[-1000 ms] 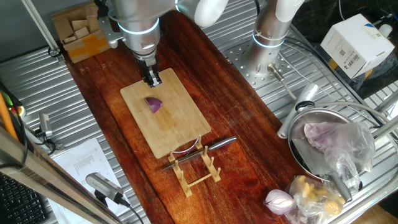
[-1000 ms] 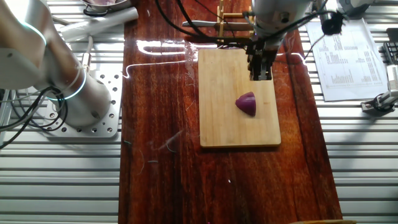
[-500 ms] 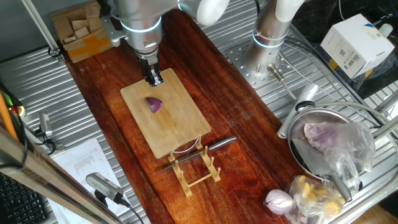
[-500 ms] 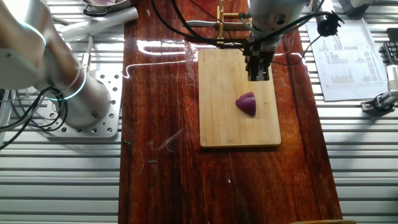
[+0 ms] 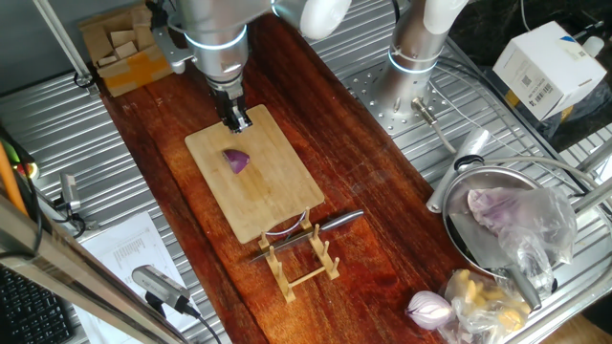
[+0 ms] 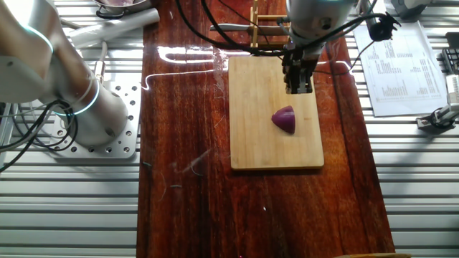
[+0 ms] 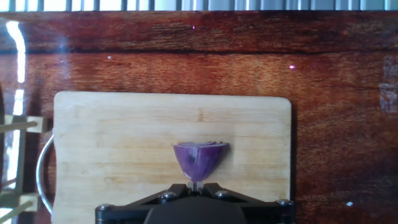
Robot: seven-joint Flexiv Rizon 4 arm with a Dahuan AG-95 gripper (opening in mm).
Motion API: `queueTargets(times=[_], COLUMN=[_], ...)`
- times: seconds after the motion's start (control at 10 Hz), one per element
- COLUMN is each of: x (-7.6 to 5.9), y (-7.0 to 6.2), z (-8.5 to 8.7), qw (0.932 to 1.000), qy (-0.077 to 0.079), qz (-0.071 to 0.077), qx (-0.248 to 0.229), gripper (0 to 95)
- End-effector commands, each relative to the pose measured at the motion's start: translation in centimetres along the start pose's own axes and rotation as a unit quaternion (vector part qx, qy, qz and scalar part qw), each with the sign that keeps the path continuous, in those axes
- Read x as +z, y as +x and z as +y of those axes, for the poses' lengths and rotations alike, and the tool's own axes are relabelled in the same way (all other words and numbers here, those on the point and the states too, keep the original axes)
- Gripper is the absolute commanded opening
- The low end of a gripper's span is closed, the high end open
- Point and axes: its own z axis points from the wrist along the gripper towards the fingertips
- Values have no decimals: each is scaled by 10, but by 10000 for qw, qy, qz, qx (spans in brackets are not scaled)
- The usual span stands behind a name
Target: Chop the onions
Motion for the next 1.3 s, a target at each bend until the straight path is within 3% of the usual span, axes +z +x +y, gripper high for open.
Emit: queueTargets(times=[0.1,0.2,0.4,0.6,0.7,0.9,1.0,1.3], x=[0,1,9,8,8,8,8,8], y=[0,0,1,3,3,3,3,3], z=[0,1,31,67,67,67,67,67], qw=[9999,9999,9999,9996,9994,9989,9983,9978], qy=[-113,-115,-100,-113,-132,-402,-404,-435], qz=[20,20,17,35,83,209,419,409], qx=[-62,-66,-23,273,300,86,4,-277], gripper=[0,0,0,0,0,0,0,0])
